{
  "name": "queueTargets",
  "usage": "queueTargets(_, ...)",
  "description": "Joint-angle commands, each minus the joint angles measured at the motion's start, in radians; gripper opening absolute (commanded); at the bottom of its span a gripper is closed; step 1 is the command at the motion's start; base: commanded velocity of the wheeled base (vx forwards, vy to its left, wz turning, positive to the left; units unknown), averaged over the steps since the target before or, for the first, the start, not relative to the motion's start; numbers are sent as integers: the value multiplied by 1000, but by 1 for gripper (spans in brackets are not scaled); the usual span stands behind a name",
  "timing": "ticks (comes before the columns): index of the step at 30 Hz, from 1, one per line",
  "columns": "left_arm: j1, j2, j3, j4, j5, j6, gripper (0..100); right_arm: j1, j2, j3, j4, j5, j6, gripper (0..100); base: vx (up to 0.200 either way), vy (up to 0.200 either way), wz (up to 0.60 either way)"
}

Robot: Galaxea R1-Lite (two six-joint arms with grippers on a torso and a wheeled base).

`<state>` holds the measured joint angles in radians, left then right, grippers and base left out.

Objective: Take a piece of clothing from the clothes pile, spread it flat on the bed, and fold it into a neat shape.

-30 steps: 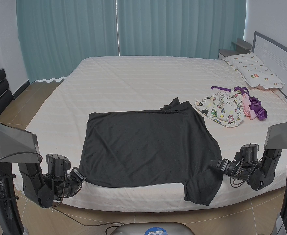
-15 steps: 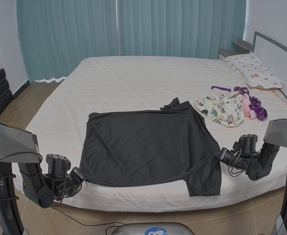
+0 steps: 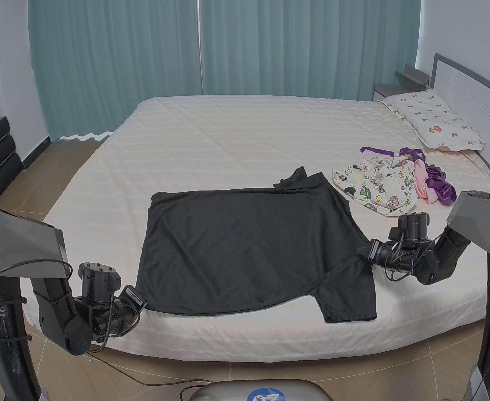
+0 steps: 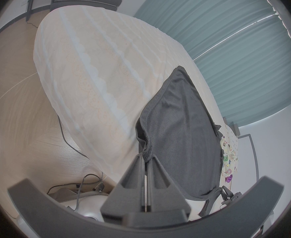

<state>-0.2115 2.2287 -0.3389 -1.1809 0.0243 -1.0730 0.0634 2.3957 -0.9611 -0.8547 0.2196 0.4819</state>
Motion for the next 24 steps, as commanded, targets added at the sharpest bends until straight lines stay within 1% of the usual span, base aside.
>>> queueTargets(1,0,2,0,0,0,-1,0,-20,2,18,-9,0,3,100,0,0,0)
queueTargets(2,0,2,0,0,0,-1,0,-37,-15,51,-9,-6,-3,100,0,0,0)
queueTargets(5,0,2,0,0,0,-1,0,-66,-44,73,5,-2,-5,100,0,0,0)
queueTargets(10,0,2,0,0,0,-1,0,-71,-113,211,-4,11,-8,100,0,0,0)
queueTargets(11,0,2,0,0,0,-1,0,-71,-113,211,-4,11,-8,100,0,0,0)
queueTargets(13,0,2,0,0,0,-1,0,-54,-164,312,-7,43,-6,100,0,0,0)
queueTargets(15,0,0,0,0,-1,-2,0,-36,-185,363,-7,52,-5,100,0,0,0)
queueTargets(19,0,-1,1,0,-1,-1,0,1,-222,475,-10,53,-6,100,0,0,0)
queueTargets(24,0,-1,1,0,-1,-1,0,22,-222,528,-21,55,6,100,0,0,0)
